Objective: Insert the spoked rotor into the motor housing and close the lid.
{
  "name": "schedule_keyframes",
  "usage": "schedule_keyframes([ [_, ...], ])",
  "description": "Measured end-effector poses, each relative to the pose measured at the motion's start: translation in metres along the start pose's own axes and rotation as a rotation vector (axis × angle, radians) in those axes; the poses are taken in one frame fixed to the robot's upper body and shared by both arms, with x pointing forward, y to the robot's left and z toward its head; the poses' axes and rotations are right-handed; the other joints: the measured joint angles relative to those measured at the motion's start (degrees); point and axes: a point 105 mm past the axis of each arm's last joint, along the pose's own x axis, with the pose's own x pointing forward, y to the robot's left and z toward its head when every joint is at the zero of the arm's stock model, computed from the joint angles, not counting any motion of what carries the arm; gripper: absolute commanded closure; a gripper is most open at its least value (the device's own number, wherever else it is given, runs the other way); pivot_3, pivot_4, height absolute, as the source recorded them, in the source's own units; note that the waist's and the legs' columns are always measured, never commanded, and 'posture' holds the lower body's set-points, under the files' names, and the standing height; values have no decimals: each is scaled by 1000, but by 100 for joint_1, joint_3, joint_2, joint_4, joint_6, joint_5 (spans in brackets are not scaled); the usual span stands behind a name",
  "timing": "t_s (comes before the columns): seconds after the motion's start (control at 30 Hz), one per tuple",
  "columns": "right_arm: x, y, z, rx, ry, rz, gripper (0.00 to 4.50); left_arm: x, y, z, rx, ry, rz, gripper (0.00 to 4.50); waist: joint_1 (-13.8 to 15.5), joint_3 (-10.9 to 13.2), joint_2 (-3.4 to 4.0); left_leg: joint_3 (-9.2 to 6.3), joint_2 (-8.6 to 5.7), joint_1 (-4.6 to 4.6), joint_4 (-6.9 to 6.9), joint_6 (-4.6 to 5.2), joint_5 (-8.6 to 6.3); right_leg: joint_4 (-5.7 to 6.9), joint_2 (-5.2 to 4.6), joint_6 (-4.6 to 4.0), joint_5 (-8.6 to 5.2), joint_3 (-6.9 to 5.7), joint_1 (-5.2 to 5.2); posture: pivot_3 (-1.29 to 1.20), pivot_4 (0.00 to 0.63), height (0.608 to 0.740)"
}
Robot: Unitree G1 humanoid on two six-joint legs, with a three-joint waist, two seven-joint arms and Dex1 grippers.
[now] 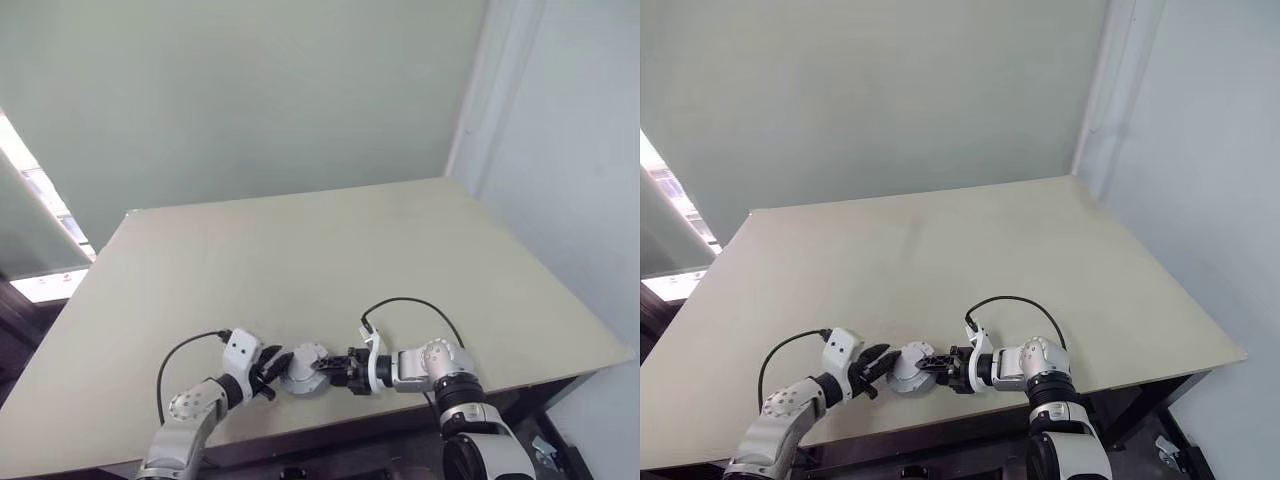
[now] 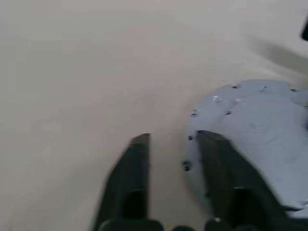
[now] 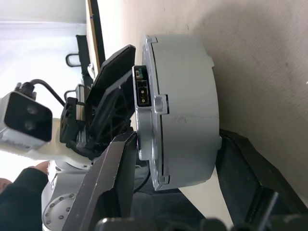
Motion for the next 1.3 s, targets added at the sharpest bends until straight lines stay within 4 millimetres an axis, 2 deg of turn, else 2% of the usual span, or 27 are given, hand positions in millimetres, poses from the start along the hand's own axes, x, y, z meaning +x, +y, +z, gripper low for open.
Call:
schedule_keyframes([
  [0.1, 2, 2, 0, 9, -7, 19, 2325, -9, 17, 10, -144, -57, 86, 799, -30, 18, -27, -5, 12, -7, -3, 0, 0, 0, 12, 1, 1, -3, -11, 0, 0, 740],
  [0.17, 5, 3, 0, 20, -9, 33, 2339, -23, 35, 22, -226, -115, 158, 135, -63, 22, -38, -6, 25, -15, -3, 0, 0, 1, 28, 1, 1, -2, -21, 0, 0, 740],
  [0.2, 5, 3, 0, 29, -12, 39, 2340, -30, 42, 27, -253, -139, 186, 0, -65, 23, -37, -6, 26, -17, -4, 0, 0, 1, 29, 1, 1, -1, -24, 0, 0, 740],
  [0.27, 4, 3, 1, 46, -24, 55, 2345, -44, 50, 34, -327, -173, 218, 0, -65, 25, -35, -5, 26, -22, -8, -1, 0, 0, 30, 1, 1, 0, -30, 0, 0, 740],
  [0.33, 4, 3, 3, 64, -41, 70, 2345, -49, 51, 33, -413, -188, 225, 0, -64, 25, -36, -3, 25, -26, -8, -1, 0, -2, 30, 1, 1, 2, -31, 0, 0, 740],
  [0.5, 1, 4, 6, 116, -78, 118, 2368, -55, 49, 30, -679, -287, 250, 0, -61, 37, -57, -7, 21, -67, 13, -2, 0, -1, 33, 12, 11, 8, -59, 0, 0, 740],
  [0.67, -4, 11, 15, 149, -133, 179, 2372, -65, 51, 30, -825, -363, 270, 0, -38, 47, -64, -5, 10, -81, 13, -7, -3, -6, 27, 11, 12, 16, -69, 0, 0, 740],
  [0.8, -7, 20, 21, 136, -161, 220, 2372, -69, 50, 21, -884, -357, 289, 0, -38, 48, -64, -3, 1, -92, 19, -15, -7, -13, 21, 11, 12, 21, -71, 0, 0, 740],
  [1.0, -9, 28, 23, 131, -166, 247, 2373, -65, 40, 18, -955, -379, 275, 0, -34, 50, -66, -4, -14, -108, 32, -15, -8, -12, 3, 10, 12, 19, -77, 0, 0, 740],
  [1.17, -13, 42, 29, 94, -185, 278, 2382, -51, 23, 23, -1015, -398, 203, 0, 26, 50, -67, -4, -22, -112, 39, -14, -8, -12, -4, 10, 12, 18, -76, 0, 0, 740],
  [1.3, -14, 51, 30, 57, -179, 271, 2382, -38, 8, 33, -1076, -431, 107, 0, 64, 50, -68, -4, -23, -114, 41, -14, -8, -12, -4, 10, 12, 18, -76, 0, 0, 740],
])
